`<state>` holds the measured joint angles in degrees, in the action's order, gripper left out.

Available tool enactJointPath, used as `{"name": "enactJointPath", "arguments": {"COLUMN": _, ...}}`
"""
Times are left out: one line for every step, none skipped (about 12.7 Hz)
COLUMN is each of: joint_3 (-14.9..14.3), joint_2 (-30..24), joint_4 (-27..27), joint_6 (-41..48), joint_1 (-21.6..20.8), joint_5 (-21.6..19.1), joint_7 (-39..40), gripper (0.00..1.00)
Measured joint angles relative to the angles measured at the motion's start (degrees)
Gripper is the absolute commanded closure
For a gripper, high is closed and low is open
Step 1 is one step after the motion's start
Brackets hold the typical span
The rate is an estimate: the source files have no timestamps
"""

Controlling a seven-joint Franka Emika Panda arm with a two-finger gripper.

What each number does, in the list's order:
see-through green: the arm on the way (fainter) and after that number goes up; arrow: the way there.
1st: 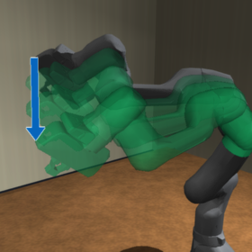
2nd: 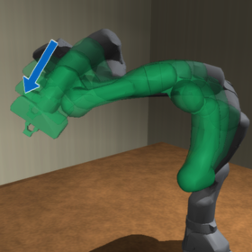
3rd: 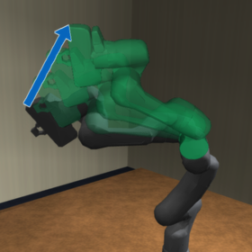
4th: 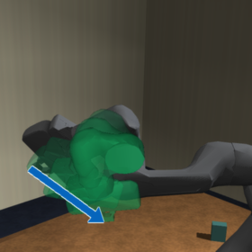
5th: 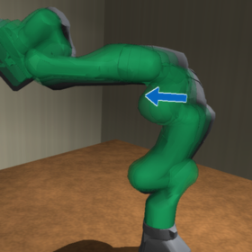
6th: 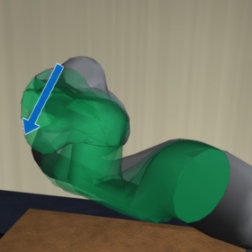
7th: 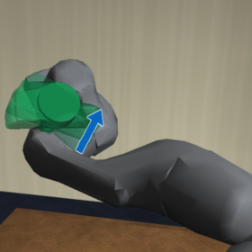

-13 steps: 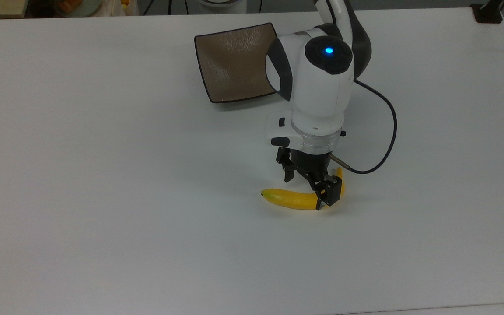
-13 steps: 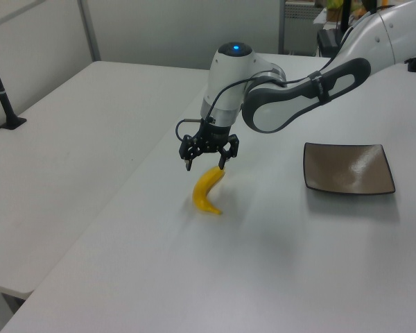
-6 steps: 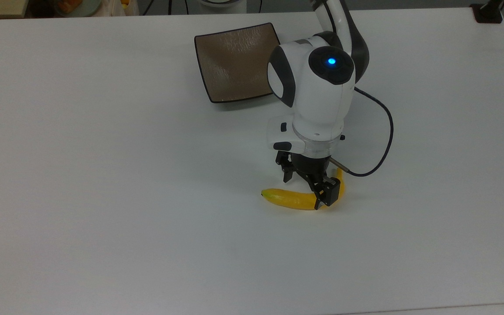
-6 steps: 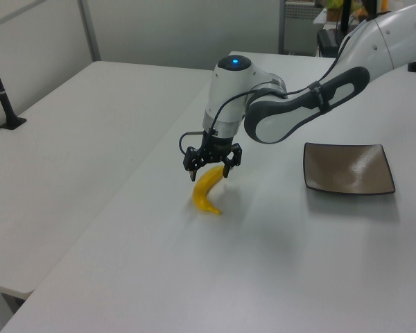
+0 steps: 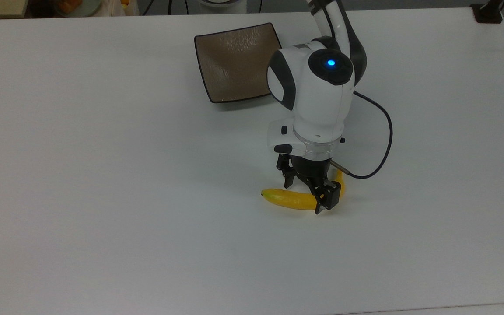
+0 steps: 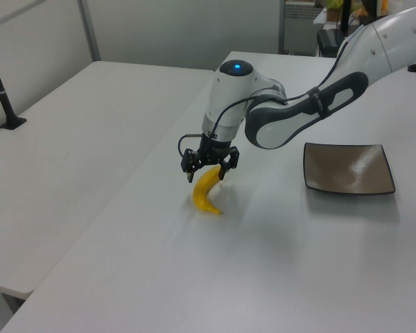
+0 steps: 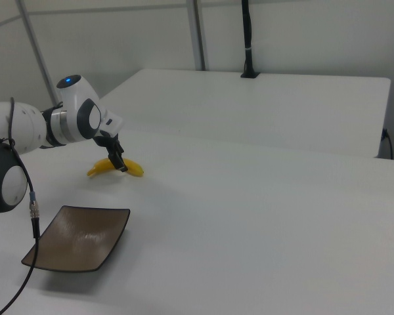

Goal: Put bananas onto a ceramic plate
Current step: 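Lift the grasped banana off the table toward the brown plate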

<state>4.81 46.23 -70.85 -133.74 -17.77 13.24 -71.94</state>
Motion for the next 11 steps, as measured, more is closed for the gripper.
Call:
{"name": "enactJointPath", "arguments": {"joint_3": 0.00, "joint_2": 0.09, "joint_4": 0.00, "joint_6": -0.14, "joint_1": 0.00, "joint_5": 0.65, "joint_7": -0.41, "gripper": 0.32}}
{"name": "enactJointPath", "arguments": {"joint_3": 0.00, "joint_2": 0.12, "joint_4": 0.00, "joint_6": -0.17, "joint_1": 0.00, "joint_5": 0.78, "joint_7": -0.47, "gripper": 0.33}}
{"name": "enactJointPath", "arguments": {"joint_3": 0.00, "joint_2": 0.14, "joint_4": 0.00, "joint_6": -0.18, "joint_1": 0.00, "joint_5": 0.79, "joint_7": -0.53, "gripper": 0.36}}
{"name": "enactJointPath", "arguments": {"joint_3": 0.00, "joint_2": 0.18, "joint_4": -0.06, "joint_6": -0.18, "joint_1": 0.00, "joint_5": 0.81, "joint_7": -0.53, "gripper": 0.38}}
{"name": "enactJointPath", "arguments": {"joint_3": 0.00, "joint_2": 0.23, "joint_4": -0.12, "joint_6": -0.18, "joint_1": 0.00, "joint_5": 0.82, "joint_7": -0.53, "gripper": 0.44}}
{"name": "enactJointPath", "arguments": {"joint_3": 0.00, "joint_2": 0.30, "joint_4": -0.19, "joint_6": -0.18, "joint_1": 0.00, "joint_5": 0.83, "joint_7": -0.53, "gripper": 0.49}}
{"name": "enactJointPath", "arguments": {"joint_3": 0.00, "joint_2": 0.34, "joint_4": -0.24, "joint_6": -0.19, "joint_1": 0.00, "joint_5": 0.96, "joint_7": -0.53, "gripper": 0.58}}
{"name": "enactJointPath", "arguments": {"joint_3": 0.00, "joint_2": 0.35, "joint_4": -0.30, "joint_6": -0.20, "joint_1": 0.00, "joint_5": 1.54, "joint_7": -0.53, "gripper": 0.76}}
{"name": "enactJointPath", "arguments": {"joint_3": 0.00, "joint_2": 0.35, "joint_4": -0.33, "joint_6": -0.21, "joint_1": 0.00, "joint_5": 1.84, "joint_7": -0.54, "gripper": 0.87}}
{"name": "enactJointPath", "arguments": {"joint_3": 0.00, "joint_2": 0.35, "joint_4": -0.34, "joint_6": -0.22, "joint_1": 0.00, "joint_5": 1.87, "joint_7": -0.54, "gripper": 0.91}}
{"name": "enactJointPath", "arguments": {"joint_3": 0.00, "joint_2": 0.34, "joint_4": -0.32, "joint_6": -0.25, "joint_1": 0.01, "joint_5": 1.88, "joint_7": -0.54, "gripper": 0.94}}
